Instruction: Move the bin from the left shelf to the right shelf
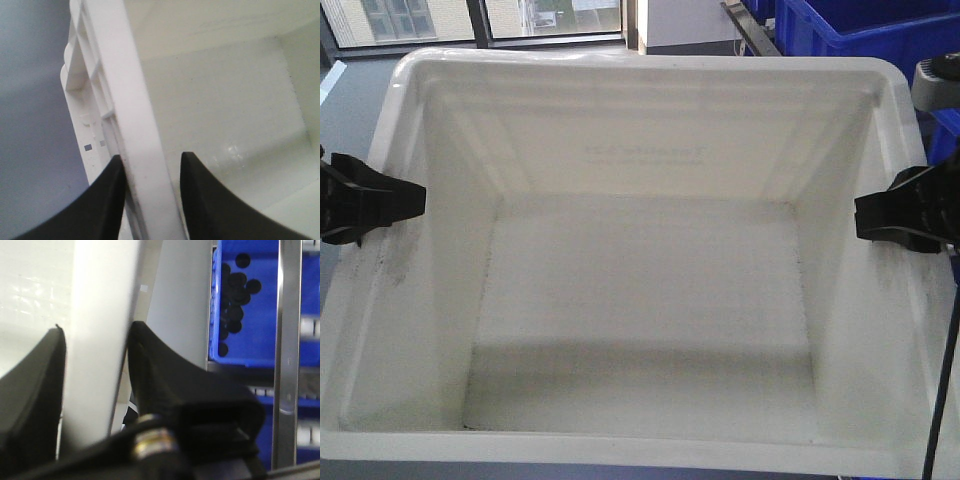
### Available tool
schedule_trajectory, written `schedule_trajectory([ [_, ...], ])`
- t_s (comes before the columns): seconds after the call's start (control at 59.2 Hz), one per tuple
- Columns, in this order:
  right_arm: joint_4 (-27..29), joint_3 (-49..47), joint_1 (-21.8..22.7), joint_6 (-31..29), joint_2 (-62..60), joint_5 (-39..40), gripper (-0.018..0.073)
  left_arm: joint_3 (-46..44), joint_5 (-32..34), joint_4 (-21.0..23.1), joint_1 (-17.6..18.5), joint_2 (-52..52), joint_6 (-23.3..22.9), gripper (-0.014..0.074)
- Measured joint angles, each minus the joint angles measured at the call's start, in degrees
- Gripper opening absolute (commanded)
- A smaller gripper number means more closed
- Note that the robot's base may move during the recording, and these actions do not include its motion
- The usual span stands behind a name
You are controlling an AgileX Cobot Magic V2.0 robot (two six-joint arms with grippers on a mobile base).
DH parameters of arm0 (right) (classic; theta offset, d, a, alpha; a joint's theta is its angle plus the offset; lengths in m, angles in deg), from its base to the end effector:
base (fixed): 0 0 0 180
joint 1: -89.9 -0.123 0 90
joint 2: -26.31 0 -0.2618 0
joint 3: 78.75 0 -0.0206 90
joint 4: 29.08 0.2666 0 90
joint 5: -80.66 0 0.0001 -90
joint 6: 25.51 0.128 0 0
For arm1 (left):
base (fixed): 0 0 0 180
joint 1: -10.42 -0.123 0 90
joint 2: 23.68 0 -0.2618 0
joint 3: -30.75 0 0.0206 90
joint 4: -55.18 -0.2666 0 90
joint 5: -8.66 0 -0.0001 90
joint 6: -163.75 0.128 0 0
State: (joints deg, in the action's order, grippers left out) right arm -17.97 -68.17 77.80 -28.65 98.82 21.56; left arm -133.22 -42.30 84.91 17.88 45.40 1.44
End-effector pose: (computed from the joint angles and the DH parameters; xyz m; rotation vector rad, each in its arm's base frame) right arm 0.2514 0.0755 0.3261 -0.2766 2.4672 0.3152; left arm 0.2494 -0.0824 0.3316 0.3103 2.2738 -0.5409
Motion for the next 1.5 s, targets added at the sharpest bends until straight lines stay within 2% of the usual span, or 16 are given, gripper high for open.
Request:
schedule_trajectory([
  [1.505,0.00,0.00,0.00,0.00,0.00,0.00,-0.0004,0.00,0.00,0.00,0.00,0.00,0.00,-0.0004],
])
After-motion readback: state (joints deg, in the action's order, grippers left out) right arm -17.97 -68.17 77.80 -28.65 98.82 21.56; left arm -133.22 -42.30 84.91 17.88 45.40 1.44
